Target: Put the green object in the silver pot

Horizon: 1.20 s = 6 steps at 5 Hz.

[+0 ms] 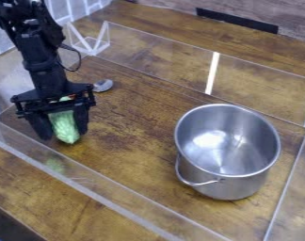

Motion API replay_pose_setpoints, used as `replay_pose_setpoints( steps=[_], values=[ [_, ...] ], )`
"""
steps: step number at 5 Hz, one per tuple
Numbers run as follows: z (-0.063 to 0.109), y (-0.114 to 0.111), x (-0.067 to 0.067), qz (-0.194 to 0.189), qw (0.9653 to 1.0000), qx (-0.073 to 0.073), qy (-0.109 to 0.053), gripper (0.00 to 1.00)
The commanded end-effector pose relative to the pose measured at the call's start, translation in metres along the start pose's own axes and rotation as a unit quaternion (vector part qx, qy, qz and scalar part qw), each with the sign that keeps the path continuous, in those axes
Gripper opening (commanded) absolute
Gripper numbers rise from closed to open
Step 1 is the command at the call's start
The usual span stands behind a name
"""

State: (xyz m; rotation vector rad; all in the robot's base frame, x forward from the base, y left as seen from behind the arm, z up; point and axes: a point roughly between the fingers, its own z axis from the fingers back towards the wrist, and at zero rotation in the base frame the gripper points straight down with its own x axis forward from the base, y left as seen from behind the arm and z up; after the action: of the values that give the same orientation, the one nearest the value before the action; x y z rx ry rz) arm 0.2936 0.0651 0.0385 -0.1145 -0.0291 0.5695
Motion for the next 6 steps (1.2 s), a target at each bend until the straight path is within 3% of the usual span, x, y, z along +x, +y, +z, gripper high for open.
replay_pose_setpoints(
  steps=[1, 2, 3, 4, 5, 6],
  values=[
    [0.034, -0.025, 0.008, -0.018, 0.9992, -0.012, -0.034, 0.00],
    [0.068, -0.063, 0.005, -0.047, 0.9977, -0.022, -0.043, 0.00],
    [0.083, -0.117, -0.005, -0.116, 0.9919, -0.035, -0.038, 0.00],
    [0.079, -0.165, -0.023, -0.155, 0.9866, -0.044, -0.027, 0.00],
    [0.071, -0.196, -0.045, -0.178, 0.9826, -0.051, -0.018, 0.00],
    [0.075, -0.175, -0.052, -0.181, 0.9822, -0.046, -0.020, 0.00]
  ],
)
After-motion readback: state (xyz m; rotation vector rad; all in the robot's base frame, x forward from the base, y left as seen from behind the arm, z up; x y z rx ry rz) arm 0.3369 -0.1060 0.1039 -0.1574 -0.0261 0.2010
